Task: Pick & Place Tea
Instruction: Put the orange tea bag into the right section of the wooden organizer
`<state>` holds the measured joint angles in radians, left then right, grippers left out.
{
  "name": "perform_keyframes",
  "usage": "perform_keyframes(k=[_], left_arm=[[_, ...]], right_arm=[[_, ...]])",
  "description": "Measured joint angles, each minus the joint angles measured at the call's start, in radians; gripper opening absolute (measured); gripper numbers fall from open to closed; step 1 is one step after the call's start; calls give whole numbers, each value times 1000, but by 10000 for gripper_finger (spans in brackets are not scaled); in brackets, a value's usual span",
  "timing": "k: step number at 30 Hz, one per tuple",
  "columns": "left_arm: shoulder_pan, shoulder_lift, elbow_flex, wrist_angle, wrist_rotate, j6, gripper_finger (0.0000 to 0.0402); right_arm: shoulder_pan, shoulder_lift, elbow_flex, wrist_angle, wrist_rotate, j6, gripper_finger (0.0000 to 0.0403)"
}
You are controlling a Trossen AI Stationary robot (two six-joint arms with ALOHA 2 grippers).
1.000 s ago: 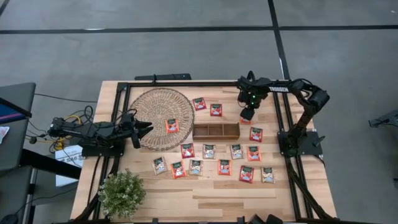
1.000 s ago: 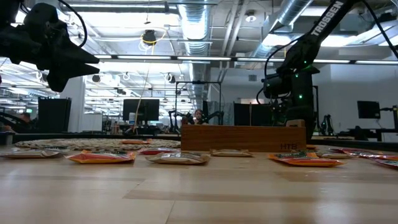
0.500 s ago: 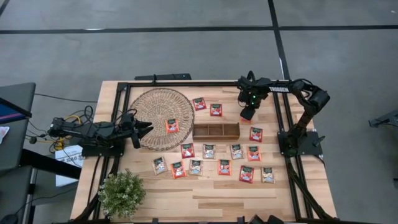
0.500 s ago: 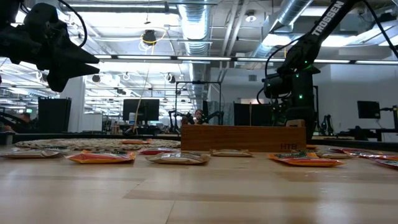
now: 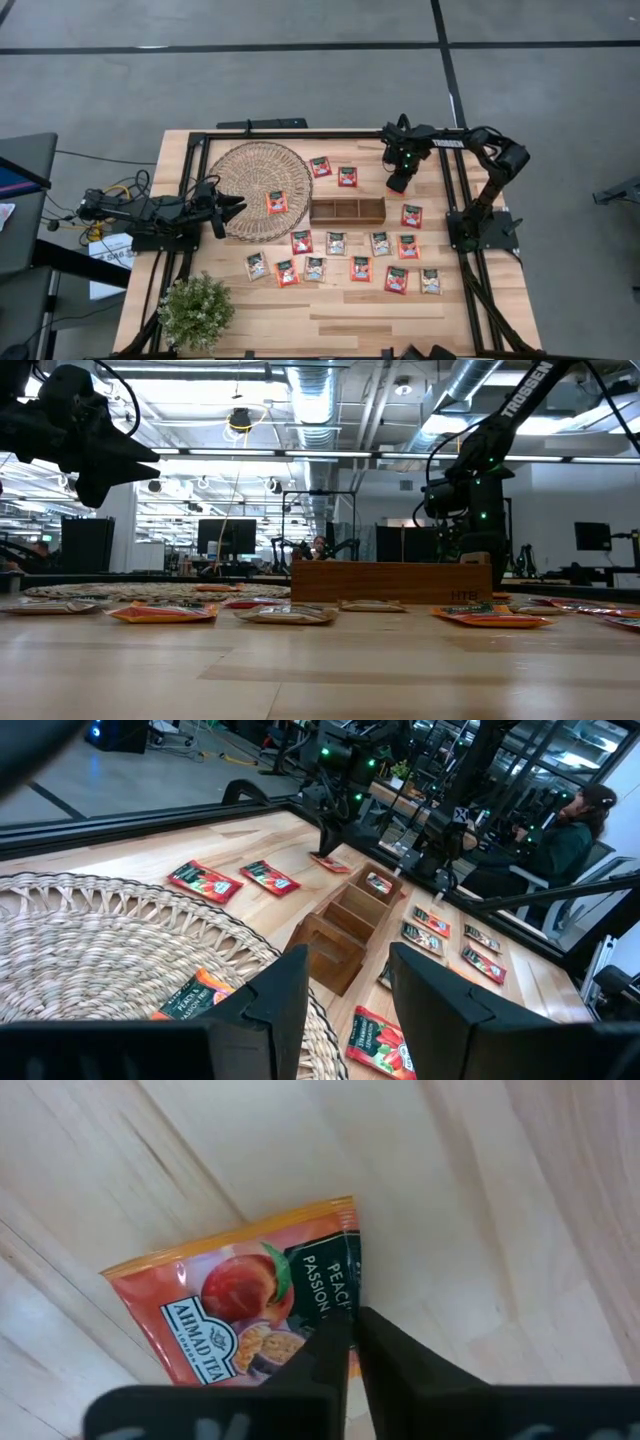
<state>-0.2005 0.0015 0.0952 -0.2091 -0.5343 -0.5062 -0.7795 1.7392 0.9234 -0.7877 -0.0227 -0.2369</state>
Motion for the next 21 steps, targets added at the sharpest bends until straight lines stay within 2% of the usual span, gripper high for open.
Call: perform_keyframes(k=[3, 9, 21], left_arm=[[0, 0, 0, 0, 0, 0, 133], [0, 0, 0, 0, 0, 1, 133], [0, 0, 0, 0, 0, 1, 133]], right_arm=[[4, 3, 26, -19, 9, -6, 3], [44, 6, 94, -73, 97, -7, 1], [146, 3, 197, -232, 158, -7, 0]])
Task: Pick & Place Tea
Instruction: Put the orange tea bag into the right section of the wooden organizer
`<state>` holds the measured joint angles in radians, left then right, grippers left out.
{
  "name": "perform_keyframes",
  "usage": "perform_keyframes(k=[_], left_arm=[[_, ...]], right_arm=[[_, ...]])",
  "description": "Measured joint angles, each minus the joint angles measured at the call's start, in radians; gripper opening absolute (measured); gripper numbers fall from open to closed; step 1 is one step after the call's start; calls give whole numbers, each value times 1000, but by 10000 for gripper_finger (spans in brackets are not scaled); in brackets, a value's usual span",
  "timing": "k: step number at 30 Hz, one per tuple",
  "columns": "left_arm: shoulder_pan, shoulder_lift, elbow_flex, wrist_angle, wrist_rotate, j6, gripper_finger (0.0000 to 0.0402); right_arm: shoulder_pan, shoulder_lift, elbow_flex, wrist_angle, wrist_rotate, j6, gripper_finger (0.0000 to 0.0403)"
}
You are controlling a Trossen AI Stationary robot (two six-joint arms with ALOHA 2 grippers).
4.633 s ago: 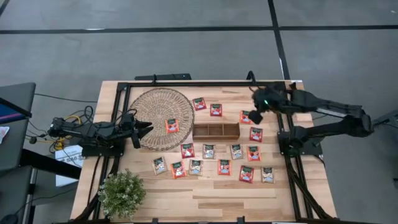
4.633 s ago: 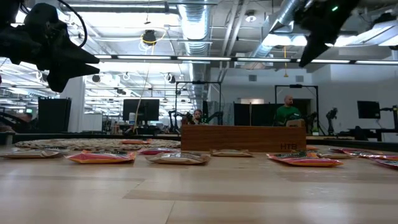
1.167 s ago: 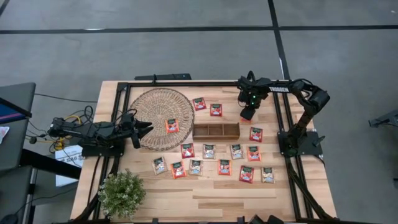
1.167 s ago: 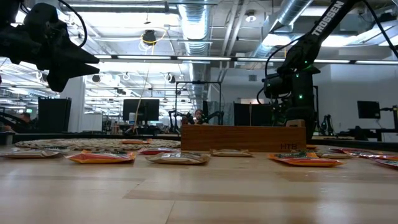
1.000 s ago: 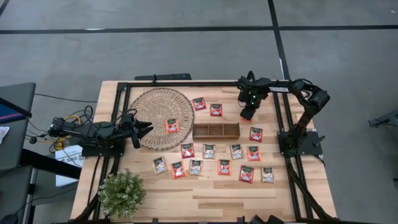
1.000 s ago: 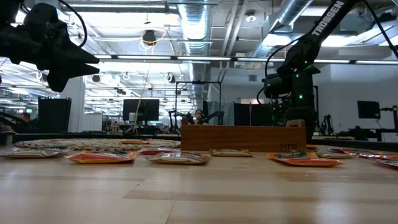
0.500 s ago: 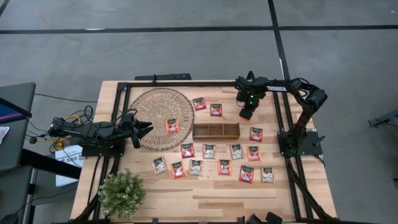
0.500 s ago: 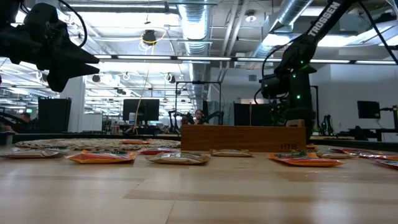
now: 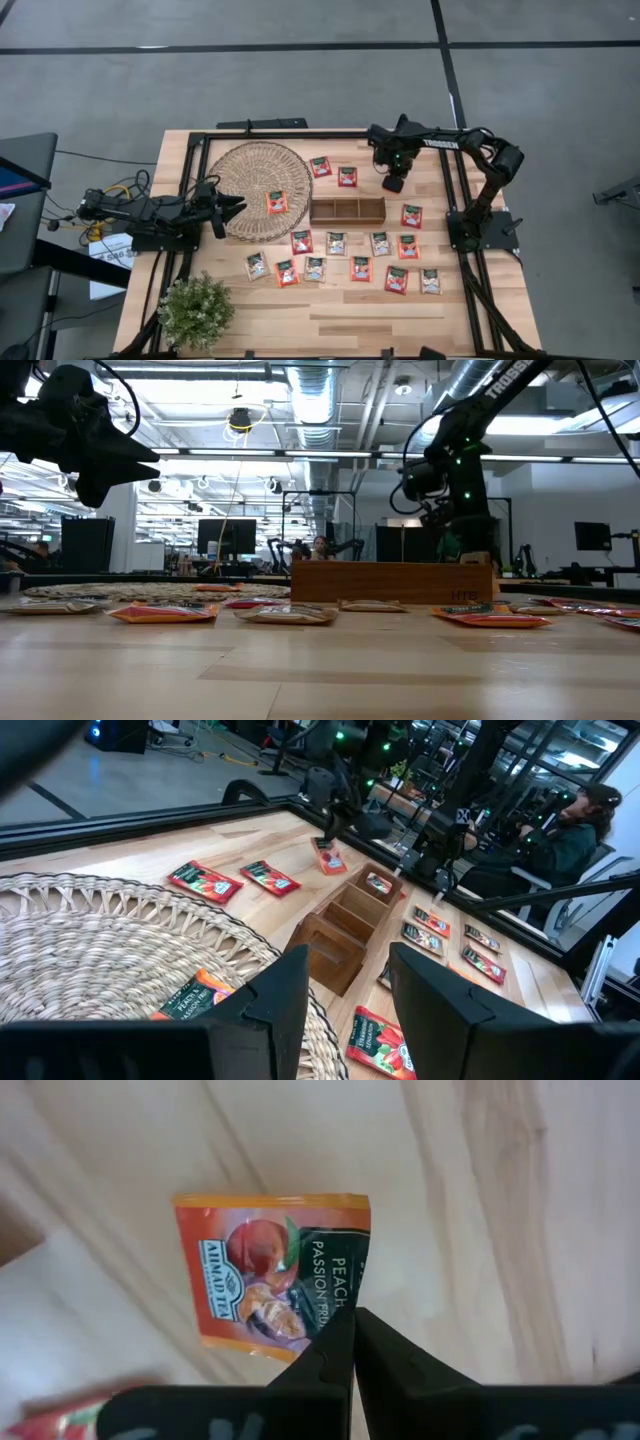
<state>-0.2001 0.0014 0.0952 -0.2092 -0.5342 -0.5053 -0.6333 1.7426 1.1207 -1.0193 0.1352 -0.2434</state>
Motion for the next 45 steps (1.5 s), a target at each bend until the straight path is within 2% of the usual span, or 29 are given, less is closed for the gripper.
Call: perform_keyframes(k=[10, 23, 27, 32, 38, 45], left_arm=[[0, 0, 0, 0, 0, 0, 133], [0, 0, 0, 0, 0, 0, 133], [0, 0, 0, 0, 0, 0, 133], [0, 0, 0, -1, 0, 0, 133], [0, 0, 0, -1, 0, 0, 133], [0, 0, 0, -2, 0, 0, 133]], right_arm=[[69, -2, 158, -217, 1, 7, 0], [215, -3, 443, -442, -2, 8, 0], [272, -4, 531, -494, -44, 9, 0], [357, -4, 607, -507, -135, 41, 0], [477, -4, 614, -498, -136, 86, 0], [566, -4, 609, -432, -39, 87, 0]])
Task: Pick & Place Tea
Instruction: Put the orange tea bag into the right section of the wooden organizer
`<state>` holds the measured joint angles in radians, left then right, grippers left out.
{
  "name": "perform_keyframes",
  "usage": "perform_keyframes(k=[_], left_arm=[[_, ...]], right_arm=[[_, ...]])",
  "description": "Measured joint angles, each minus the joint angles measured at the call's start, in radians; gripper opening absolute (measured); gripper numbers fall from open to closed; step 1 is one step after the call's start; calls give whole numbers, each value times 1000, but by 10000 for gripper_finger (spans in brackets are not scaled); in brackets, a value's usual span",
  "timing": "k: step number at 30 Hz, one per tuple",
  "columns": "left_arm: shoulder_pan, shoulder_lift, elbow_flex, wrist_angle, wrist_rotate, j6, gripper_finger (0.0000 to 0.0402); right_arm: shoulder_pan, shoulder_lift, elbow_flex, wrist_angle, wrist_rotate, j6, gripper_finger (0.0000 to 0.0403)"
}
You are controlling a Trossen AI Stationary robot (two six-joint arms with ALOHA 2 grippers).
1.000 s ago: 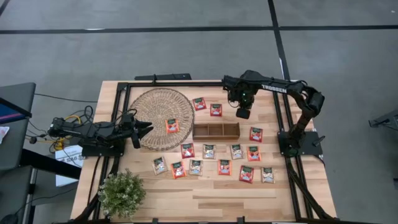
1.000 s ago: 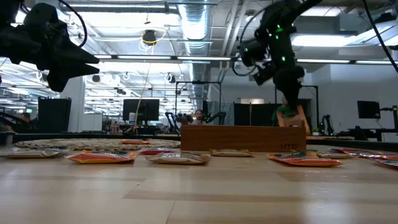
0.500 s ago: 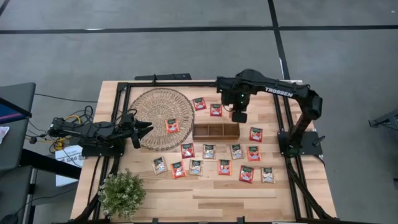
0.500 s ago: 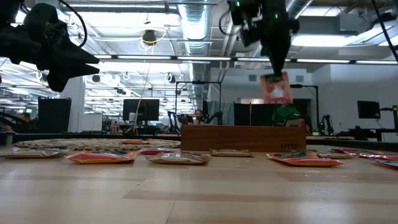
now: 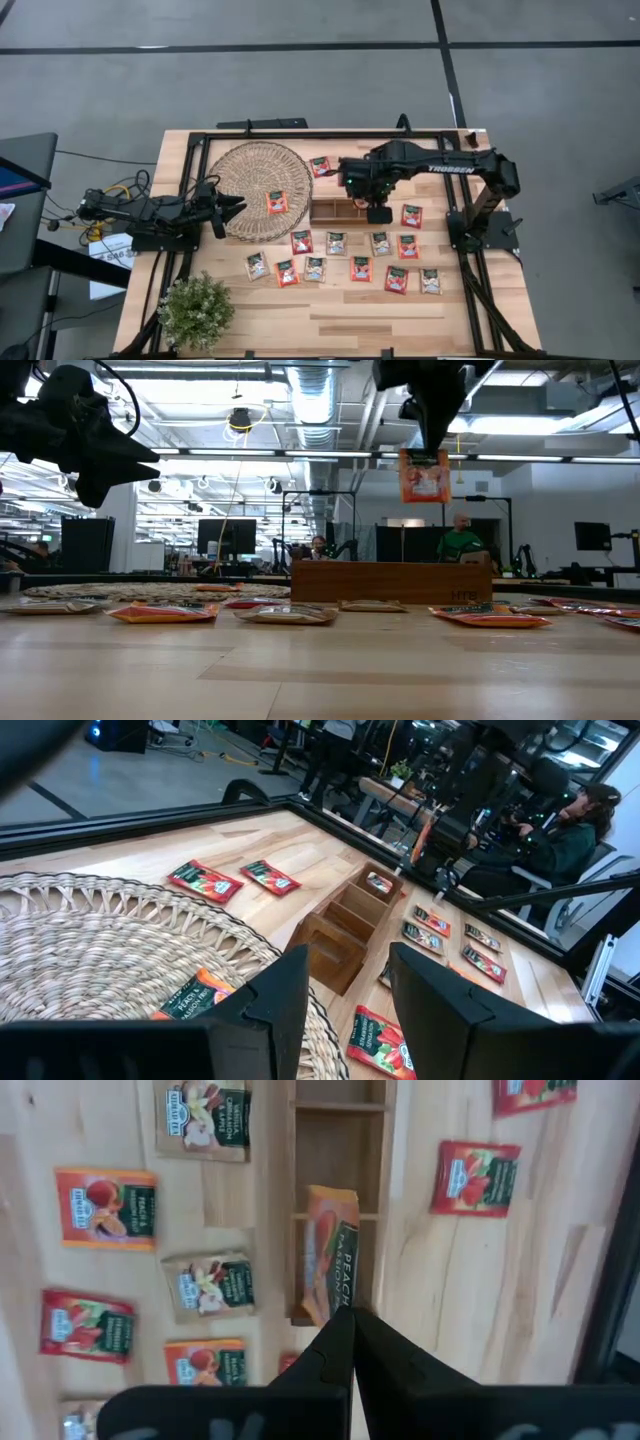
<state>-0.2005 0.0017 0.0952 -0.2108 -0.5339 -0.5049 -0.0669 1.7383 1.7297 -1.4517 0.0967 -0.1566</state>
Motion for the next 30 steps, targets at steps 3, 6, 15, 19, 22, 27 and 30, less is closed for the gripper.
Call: perform_keyframes(k=[3, 6, 15, 19, 22, 27, 30], left_arm=[[0, 0, 0, 0, 0, 0, 133], [0, 0, 0, 0, 0, 0, 133], [0, 0, 0, 0, 0, -1, 133], [0, 0, 0, -1, 2, 0, 133], [0, 0, 0, -2, 2, 0, 133], [0, 0, 0, -6, 1, 0, 133], [0, 0, 0, -7, 0, 0, 133]], right_arm=[[4, -1, -51, 31, 8, 0, 0], [-7, -7, -122, 61, 9, -6, 0], [-35, -34, -317, 220, 28, -37, 0], [-55, -52, -386, 259, 34, -37, 0], [-63, -70, -418, 313, 35, -37, 0], [-75, -86, -444, 330, 35, -36, 0], [-81, -86, -444, 341, 36, -52, 0]])
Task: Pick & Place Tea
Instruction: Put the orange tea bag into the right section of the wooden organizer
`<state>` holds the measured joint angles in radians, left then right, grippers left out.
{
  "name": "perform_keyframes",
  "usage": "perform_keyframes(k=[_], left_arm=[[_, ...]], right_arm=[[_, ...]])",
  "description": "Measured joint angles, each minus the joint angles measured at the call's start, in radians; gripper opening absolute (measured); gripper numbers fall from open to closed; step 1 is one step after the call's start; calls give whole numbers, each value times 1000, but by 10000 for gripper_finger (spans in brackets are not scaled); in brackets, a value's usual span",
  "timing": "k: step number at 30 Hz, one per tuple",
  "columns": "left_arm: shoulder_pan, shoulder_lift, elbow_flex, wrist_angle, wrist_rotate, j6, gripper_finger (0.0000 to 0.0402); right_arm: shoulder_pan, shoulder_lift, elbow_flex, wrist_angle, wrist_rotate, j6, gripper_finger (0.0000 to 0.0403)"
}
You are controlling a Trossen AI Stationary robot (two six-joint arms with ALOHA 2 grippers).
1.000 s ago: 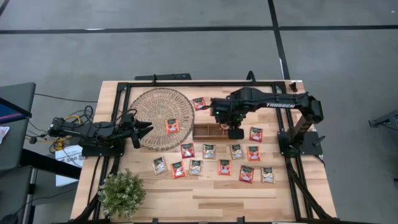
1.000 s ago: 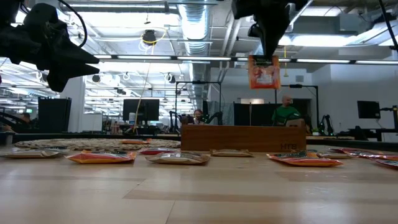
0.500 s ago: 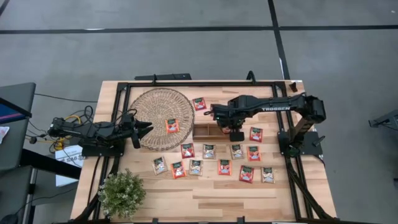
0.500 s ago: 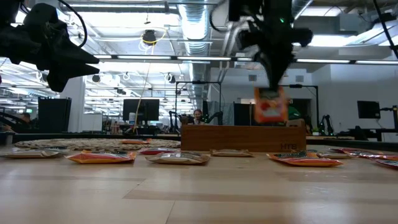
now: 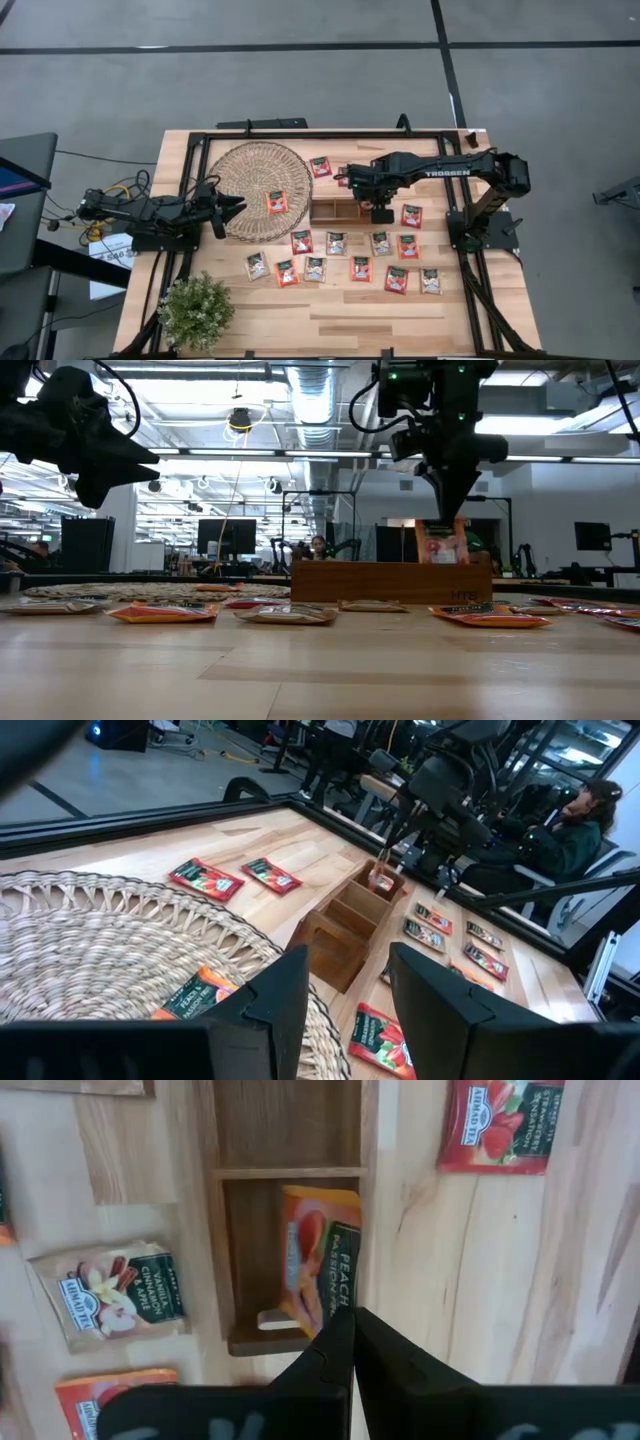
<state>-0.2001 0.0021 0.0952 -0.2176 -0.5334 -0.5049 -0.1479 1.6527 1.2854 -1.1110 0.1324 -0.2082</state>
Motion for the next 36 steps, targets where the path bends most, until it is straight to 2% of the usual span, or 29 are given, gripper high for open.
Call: perform_keyframes(k=[17, 36], left_arm=[[0, 0, 0, 0, -1, -3, 133], [0, 0, 0, 1, -1, -4, 133]], right_arm=[[-87, 3, 0, 36, -2, -81, 0], [-69, 3, -87, 111, -24, -83, 0]])
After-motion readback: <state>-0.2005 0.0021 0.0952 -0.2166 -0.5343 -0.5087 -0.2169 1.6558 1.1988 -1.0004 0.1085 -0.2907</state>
